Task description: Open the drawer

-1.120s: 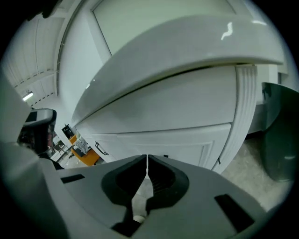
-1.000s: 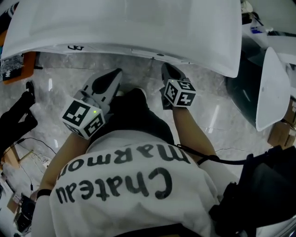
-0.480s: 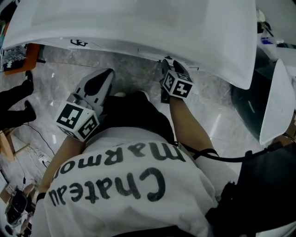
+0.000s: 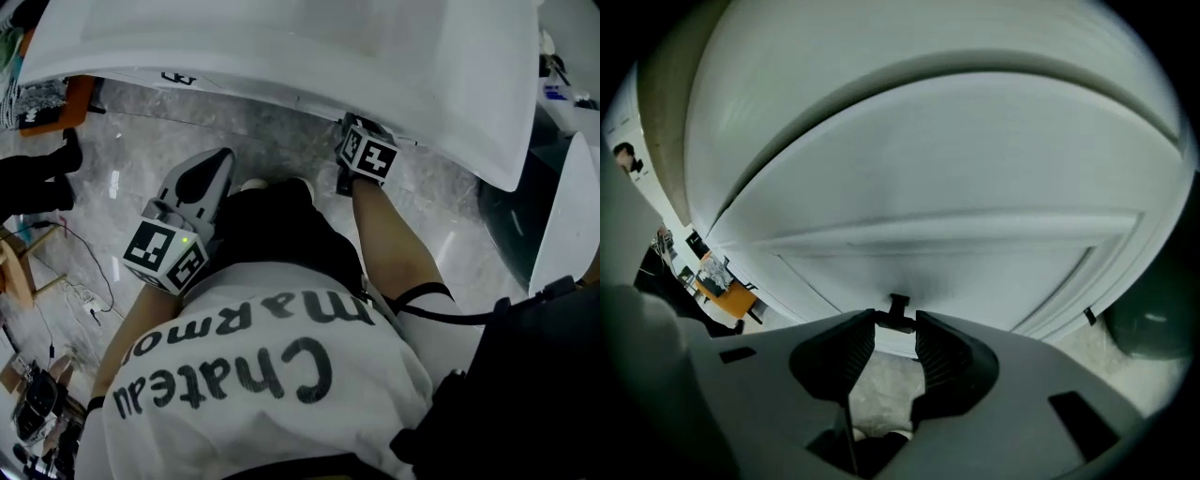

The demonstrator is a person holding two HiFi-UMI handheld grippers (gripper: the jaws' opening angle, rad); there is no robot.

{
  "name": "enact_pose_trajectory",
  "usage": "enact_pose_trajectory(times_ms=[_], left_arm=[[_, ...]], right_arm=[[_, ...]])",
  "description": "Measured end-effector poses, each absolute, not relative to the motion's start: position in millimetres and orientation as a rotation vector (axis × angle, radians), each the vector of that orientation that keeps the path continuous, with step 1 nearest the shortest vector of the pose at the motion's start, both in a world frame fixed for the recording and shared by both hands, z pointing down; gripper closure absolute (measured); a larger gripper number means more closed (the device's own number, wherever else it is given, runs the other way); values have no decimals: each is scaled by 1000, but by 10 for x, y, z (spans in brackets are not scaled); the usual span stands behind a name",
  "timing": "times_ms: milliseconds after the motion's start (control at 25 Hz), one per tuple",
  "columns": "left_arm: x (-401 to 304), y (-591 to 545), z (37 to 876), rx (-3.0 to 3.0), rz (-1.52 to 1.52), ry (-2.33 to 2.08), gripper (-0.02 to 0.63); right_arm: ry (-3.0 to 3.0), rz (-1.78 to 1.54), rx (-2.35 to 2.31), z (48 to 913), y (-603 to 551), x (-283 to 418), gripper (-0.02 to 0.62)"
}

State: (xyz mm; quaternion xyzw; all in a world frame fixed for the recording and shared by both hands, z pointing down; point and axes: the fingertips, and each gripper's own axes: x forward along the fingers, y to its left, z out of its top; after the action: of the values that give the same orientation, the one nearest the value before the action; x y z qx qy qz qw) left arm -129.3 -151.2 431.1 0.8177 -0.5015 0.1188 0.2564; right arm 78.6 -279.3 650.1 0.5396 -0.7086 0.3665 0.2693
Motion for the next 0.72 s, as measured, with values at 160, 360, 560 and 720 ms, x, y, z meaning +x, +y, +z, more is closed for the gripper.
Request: enact_pose_trajectory(times_ms=[160, 360, 560, 720], left_arm=[[-1305, -1409, 4286, 2171, 320, -1354, 598], [-1286, -1320, 4273, 2136, 324, -1321, 598], [-1268, -1251, 4296, 2109, 333, -1284, 598], [-1216, -1201, 4357, 2103, 351, -1235, 598]], right_arm=[[-1864, 1010, 1436, 6501, -2767, 782, 454], [-1836, 1058, 1362, 6522, -2634, 729, 454], [-1818, 1093, 1334, 6549, -2351, 683, 454], [-1819, 1105, 1327, 6555, -2282, 671, 454]])
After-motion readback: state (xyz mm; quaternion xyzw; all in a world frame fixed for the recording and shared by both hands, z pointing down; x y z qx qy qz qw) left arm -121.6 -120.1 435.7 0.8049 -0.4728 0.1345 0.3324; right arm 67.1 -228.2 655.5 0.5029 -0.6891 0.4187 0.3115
